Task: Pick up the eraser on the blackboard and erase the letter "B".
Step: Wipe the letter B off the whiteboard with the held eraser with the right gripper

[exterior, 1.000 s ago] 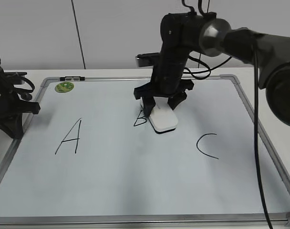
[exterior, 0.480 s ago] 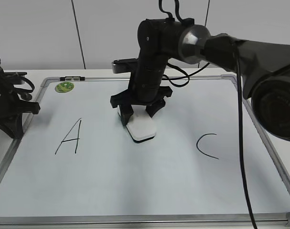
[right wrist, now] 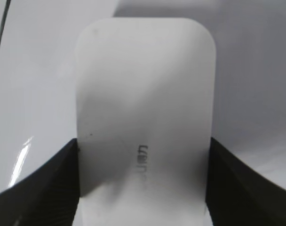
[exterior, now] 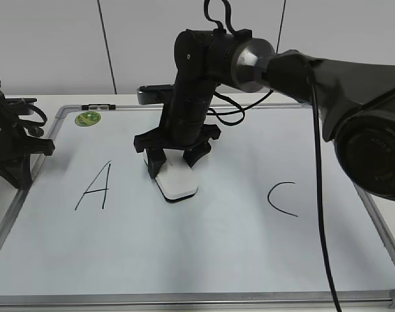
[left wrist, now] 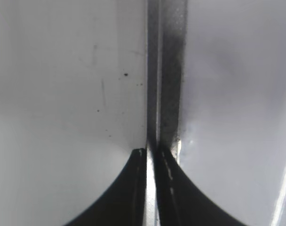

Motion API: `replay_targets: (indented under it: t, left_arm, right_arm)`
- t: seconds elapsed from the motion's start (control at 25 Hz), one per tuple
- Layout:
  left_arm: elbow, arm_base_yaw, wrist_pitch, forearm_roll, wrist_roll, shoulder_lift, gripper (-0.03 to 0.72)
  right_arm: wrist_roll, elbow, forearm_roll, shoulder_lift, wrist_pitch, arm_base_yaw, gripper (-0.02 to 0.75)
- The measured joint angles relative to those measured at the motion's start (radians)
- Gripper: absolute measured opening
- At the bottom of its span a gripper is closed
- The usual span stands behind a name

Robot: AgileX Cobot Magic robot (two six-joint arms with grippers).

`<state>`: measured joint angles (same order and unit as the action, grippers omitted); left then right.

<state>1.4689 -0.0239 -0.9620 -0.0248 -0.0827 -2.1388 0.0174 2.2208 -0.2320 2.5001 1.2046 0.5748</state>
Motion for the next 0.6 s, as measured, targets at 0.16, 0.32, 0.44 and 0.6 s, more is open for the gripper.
replay_targets:
  t: [0.16,0.32,0.44,0.6]
  left_arm:
    - [0.0,0.0,0.0,0.0,0.0,0.0,0.025]
    - [0.0,0.0,0.0,0.0,0.0,0.0,0.025]
    - [0.0,0.0,0.0,0.0,0.0,0.0,0.025]
    - [0.0,0.0,0.0,0.0,0.0,0.0,0.025]
  right_arm:
    - [0.0,0.0,-0.007,0.002,-0.004,0.001,0.531]
    - [0.0,0.0,-0.034,0.002,-0.004,0.001,0.531]
    - [0.0,0.0,-0.053,0.003,-0.004,0.001,0.531]
    - [0.0,0.019,-0.06,0.003,0.003,0.002,0.53]
